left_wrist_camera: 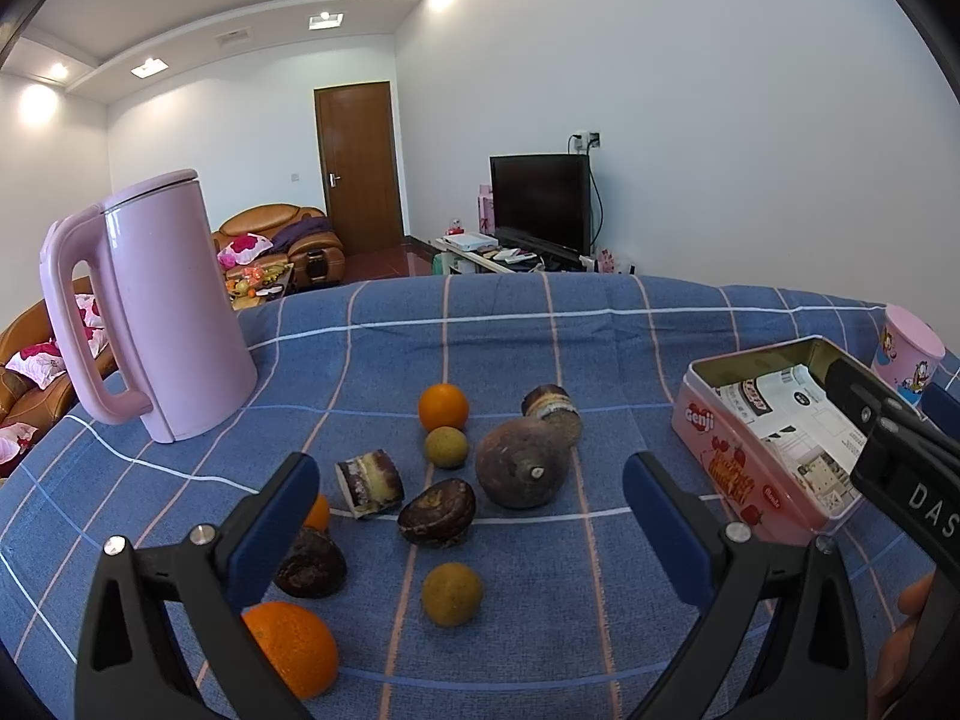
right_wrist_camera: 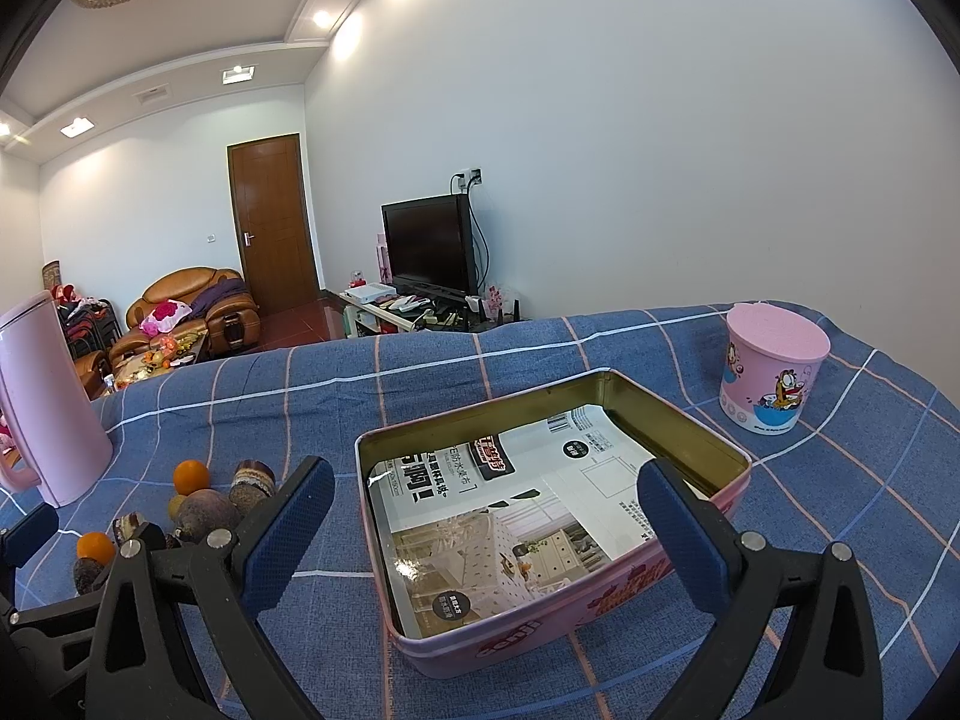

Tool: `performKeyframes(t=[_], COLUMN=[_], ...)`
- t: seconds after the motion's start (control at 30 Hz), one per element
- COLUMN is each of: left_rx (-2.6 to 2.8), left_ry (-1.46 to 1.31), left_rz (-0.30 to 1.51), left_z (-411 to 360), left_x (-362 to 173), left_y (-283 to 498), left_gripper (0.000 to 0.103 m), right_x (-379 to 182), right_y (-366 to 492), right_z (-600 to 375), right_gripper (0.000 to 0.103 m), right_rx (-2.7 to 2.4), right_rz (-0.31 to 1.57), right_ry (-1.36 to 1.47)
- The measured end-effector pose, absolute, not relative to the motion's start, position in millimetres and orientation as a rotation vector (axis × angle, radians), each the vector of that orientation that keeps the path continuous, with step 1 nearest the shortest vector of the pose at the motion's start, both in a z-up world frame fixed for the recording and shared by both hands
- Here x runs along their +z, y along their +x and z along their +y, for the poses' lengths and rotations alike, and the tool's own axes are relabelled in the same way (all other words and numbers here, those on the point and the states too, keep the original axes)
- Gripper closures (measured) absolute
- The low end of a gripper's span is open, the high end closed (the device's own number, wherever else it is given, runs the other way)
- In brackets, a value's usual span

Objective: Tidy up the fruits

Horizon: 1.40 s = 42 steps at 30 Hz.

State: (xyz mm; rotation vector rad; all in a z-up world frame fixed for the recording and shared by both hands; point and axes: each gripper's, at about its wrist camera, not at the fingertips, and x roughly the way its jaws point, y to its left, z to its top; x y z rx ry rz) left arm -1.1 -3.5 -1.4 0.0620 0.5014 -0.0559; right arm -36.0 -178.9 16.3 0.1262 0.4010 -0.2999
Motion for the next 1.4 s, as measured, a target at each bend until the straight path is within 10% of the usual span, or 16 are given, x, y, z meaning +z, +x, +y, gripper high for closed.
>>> performKeyframes(t=[1.4], left_rx=[-0.032], left_ry=[-0.018], left_rz=[0.657], left_z=[104], left_x=[-12], left_y=[-50], left_gripper=[0.0], right_x=[13], right_y=[-37], right_z=[-141], right_gripper=[0.003], right_rx=[-0.039], right_rz=[0.449], right_ry=[0.08])
